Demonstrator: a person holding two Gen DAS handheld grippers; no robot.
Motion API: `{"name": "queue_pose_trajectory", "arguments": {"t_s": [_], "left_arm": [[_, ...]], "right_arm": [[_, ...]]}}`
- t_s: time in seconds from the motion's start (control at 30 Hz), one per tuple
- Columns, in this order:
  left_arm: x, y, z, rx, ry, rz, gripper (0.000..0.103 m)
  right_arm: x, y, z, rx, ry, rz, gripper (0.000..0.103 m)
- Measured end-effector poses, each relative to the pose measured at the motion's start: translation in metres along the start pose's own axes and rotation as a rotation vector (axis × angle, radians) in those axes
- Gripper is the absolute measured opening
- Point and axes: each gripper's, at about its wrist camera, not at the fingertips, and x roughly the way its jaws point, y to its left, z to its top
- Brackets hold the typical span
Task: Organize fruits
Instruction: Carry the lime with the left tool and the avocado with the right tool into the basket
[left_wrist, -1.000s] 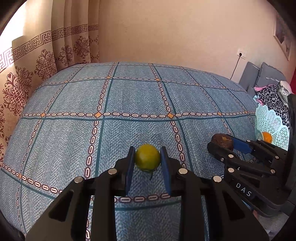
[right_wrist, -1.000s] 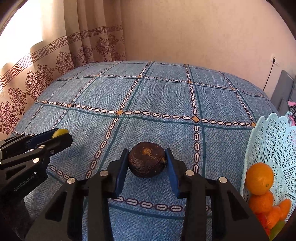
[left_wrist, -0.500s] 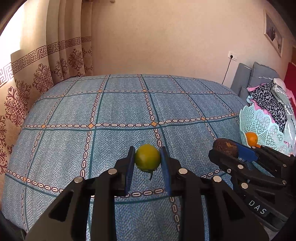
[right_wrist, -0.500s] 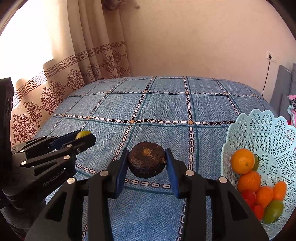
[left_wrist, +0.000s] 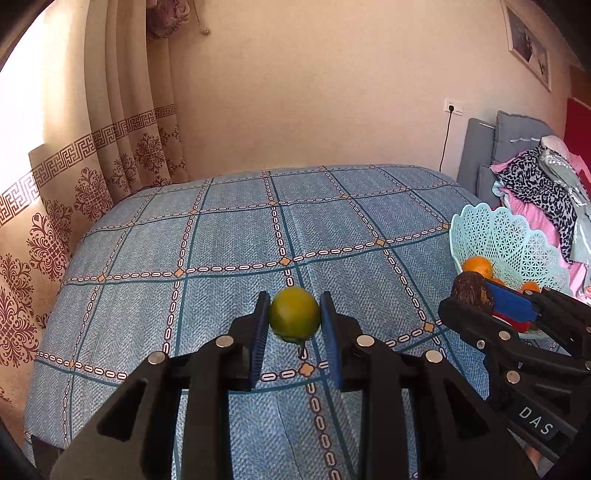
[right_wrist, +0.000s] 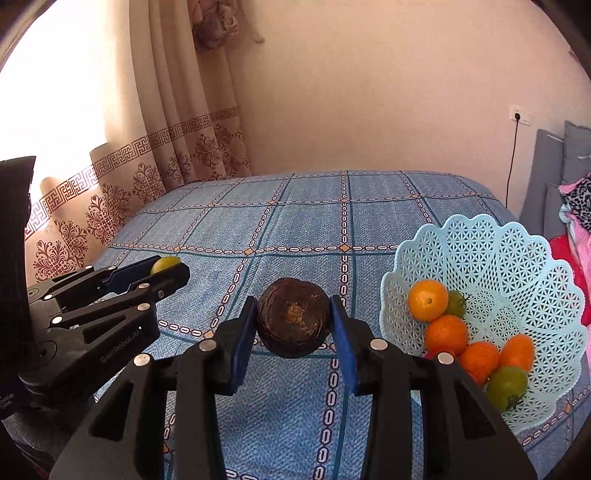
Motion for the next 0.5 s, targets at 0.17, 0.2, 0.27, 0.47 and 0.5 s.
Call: {"name": "queue_pose_trajectory", "arguments": {"t_s": [0.17,0.2,0.27,0.47,0.5], "left_arm": [[-0.009,-0.013,0.001,0.012,-0.007,-0.012,0.028],[-0.011,-0.016,0.001,0.014,-0.008,-0.016,0.028],[-0.013,-0.021,0.0,0.021,-0.01,-0.025,0.028],[-0.015,-0.035,0.0,0.041,-0.012,-0.037,0.028],[-0.014,-0.037,0.0,0.044,-0.011,-0.04,0.028]], "right_arm": [[-0.012,-0.016,-0.005,0.029,-0.011,-0.01,0.04],[-0.014,-0.018,-0.006,0.036,-0.013,-0.012,0.04],[-0.017,-0.024,-0.008,0.047,-0.017,-0.017,0.04],[-0.025,-0.042,-0.014,0.083,-0.024,-0.042,0.04],[-0.026,-0.045,-0.014,0.09,-0.027,-0.046,0.04]]}}
